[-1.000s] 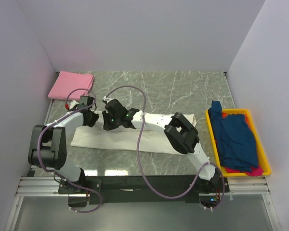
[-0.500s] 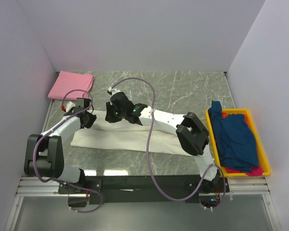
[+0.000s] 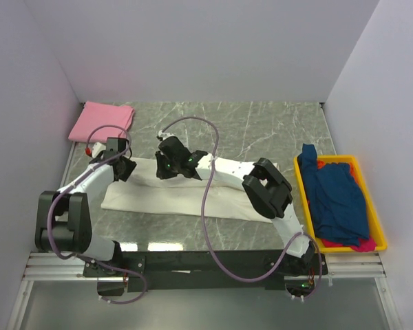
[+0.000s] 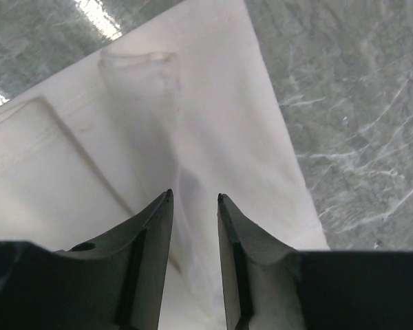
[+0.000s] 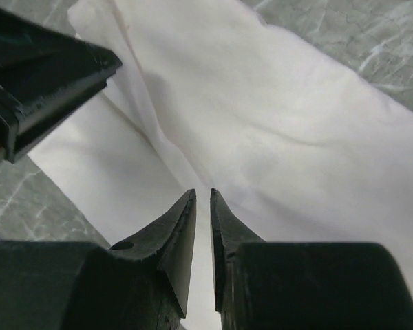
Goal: Fold and stack the t-shirts
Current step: Fold the tshirt
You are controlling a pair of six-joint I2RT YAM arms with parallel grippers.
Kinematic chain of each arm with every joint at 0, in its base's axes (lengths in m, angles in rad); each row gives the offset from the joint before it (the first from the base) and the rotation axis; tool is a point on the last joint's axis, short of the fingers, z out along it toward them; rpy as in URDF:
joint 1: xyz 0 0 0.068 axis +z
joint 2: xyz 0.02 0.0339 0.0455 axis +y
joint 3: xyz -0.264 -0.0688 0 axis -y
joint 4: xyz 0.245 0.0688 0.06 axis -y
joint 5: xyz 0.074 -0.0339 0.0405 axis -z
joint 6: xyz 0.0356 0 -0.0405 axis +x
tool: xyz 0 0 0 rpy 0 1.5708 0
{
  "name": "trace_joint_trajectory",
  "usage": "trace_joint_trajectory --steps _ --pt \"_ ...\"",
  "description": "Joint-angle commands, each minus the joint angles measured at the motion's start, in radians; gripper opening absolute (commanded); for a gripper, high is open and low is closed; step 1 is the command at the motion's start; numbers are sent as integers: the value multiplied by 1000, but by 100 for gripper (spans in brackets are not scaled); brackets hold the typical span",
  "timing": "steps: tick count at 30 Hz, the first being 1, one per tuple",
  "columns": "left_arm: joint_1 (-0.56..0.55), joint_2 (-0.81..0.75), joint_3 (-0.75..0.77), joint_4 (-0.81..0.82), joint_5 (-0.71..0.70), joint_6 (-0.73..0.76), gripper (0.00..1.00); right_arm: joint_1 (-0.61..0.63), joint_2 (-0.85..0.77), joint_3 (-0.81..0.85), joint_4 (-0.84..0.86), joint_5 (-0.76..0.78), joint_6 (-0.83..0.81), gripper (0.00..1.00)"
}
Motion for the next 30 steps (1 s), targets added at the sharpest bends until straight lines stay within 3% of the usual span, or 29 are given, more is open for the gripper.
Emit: trace_joint_trajectory --steps 1,10,30 --pt "-18 55 70 -29 -53 -16 39 -6 -10 -20 35 8 12 21" --pt "-29 154 109 -40 -79 -42 39 -6 -26 -97 64 -1 27 21" --pt "-12 36 52 -100 -136 -36 31 -9 10 -76 55 -20 24 20"
